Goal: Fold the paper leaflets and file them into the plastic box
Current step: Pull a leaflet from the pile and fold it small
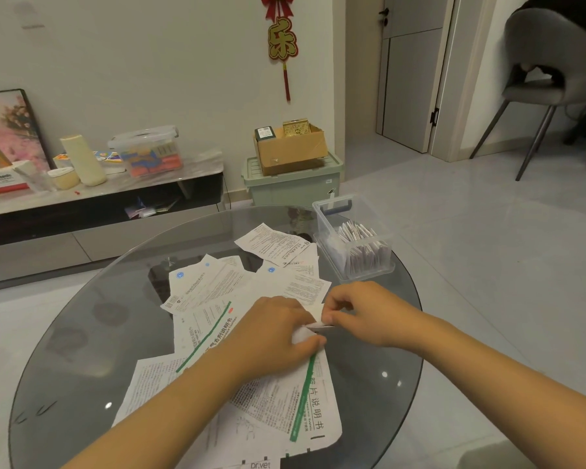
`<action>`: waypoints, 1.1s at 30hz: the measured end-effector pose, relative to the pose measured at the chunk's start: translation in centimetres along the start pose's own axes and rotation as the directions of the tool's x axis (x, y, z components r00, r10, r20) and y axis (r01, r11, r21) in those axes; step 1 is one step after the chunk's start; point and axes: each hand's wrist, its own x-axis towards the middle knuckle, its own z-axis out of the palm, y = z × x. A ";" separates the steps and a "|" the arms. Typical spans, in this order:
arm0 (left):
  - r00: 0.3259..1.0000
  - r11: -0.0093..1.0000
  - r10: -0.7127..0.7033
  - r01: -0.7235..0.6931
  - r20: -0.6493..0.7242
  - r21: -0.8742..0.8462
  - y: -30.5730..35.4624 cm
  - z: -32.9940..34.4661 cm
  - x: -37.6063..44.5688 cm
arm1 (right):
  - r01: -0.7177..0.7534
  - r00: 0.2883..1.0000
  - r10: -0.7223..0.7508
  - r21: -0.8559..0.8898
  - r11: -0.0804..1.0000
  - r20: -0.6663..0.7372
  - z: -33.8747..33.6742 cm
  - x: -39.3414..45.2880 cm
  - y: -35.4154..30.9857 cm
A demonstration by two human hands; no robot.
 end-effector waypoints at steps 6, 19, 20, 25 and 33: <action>0.997 0.984 -0.066 0.070 0.031 -0.162 -0.2 0.2 -0.1 | -0.038 0.996 0.045 0.100 0.994 -0.075 0.0 0.4 0.6; 0.946 0.893 -0.281 0.194 -0.165 -0.407 0.3 2.1 0.4 | 0.018 0.975 -0.073 -0.248 0.969 -0.211 0.5 0.2 1.1; 0.942 0.895 -0.281 0.188 -0.183 -0.404 0.3 2.3 0.4 | 0.046 0.974 -0.115 -0.325 0.945 -0.195 0.5 0.1 1.1; 0.935 0.888 -0.296 0.195 -0.195 -0.416 -0.2 2.8 0.7 | 0.114 0.992 -0.123 -0.443 0.889 0.009 0.9 0.0 1.0; 0.962 0.959 -0.206 0.162 -0.178 -0.234 -0.2 2.7 0.3 | 0.095 0.995 -0.056 -0.629 0.771 0.082 1.5 -0.5 0.9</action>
